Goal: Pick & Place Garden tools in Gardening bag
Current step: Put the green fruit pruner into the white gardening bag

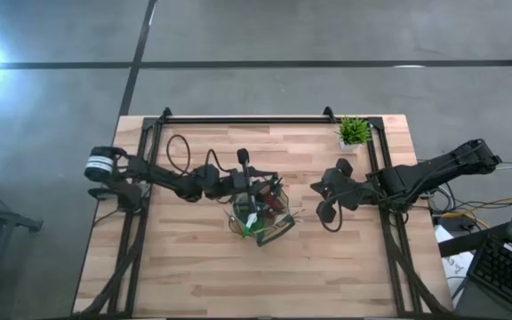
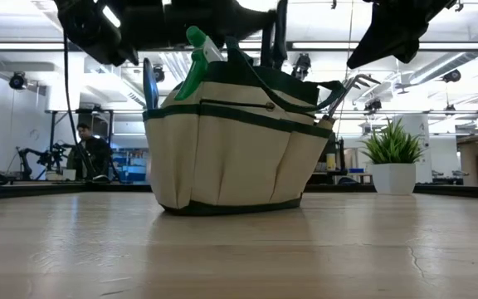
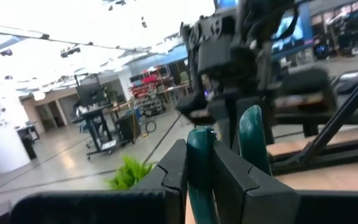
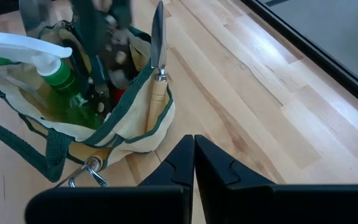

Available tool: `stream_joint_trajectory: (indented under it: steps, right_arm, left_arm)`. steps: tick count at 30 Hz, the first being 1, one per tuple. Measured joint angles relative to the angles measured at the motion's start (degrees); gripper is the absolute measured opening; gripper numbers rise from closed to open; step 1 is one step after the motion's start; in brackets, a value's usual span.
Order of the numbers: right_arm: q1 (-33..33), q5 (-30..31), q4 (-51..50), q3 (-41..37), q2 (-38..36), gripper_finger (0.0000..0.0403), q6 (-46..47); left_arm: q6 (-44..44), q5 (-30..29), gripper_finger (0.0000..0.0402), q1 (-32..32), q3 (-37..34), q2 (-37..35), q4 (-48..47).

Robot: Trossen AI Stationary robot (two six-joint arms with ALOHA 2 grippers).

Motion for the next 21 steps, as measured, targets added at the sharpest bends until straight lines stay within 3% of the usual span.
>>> stream_joint_trajectory:
  steps: [21]
  right_arm:
    - [0.0,-0.15,-0.29,0.0,-0.11,0.0008,-0.44]
  left_arm:
    - [-7.74,-4.62,0.0048,1.04,-2.68,6.88,0.35]
